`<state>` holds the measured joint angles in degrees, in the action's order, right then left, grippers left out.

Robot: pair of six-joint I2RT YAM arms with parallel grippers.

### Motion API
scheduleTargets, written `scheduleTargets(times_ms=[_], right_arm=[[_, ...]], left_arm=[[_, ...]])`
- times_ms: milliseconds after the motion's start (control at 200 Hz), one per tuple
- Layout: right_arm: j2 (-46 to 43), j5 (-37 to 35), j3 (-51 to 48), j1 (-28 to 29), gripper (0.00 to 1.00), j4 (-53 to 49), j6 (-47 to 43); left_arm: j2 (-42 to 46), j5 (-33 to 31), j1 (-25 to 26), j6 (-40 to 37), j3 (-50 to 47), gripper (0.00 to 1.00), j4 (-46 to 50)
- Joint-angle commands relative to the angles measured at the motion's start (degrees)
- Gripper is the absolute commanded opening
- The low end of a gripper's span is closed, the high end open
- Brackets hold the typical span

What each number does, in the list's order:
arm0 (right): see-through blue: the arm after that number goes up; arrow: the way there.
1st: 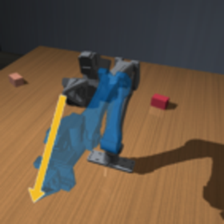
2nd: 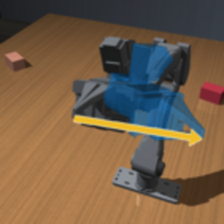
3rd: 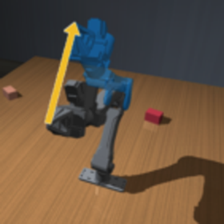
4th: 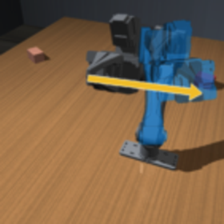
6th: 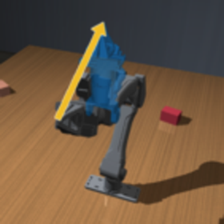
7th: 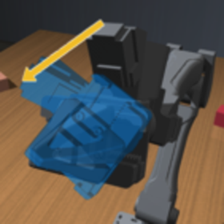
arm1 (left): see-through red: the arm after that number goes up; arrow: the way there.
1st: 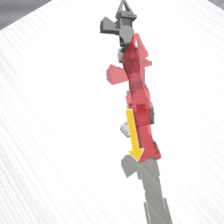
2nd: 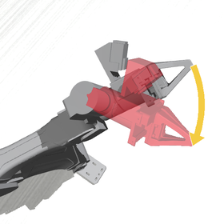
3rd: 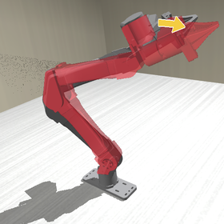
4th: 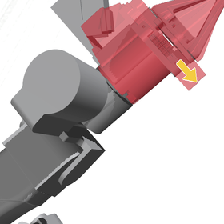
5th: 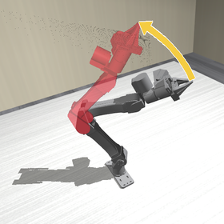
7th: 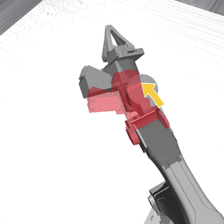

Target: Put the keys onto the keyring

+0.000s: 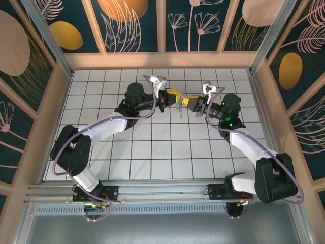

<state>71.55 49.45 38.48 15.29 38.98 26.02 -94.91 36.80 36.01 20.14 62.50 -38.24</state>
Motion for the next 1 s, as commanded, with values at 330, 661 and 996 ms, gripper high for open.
scheduleTargets(times_ms=[330,661,996], right_arm=[[0.9,3.8,-1.3,-1.6,0.32,4.5,4.1],[-3.0,3.4,-2.4,-7.7,0.39,10.4,9.8],[2.0,0.5,0.2,-7.7,0.47,21.4,18.4]], left_arm=[[-1.1,-0.5,-0.3,3.8,1.1,0.0,-9.5],[-2.7,-0.1,-0.3,7.0,1.8,0.0,-11.2],[-7.3,0.9,-0.3,17.1,2.5,0.0,-19.2]])
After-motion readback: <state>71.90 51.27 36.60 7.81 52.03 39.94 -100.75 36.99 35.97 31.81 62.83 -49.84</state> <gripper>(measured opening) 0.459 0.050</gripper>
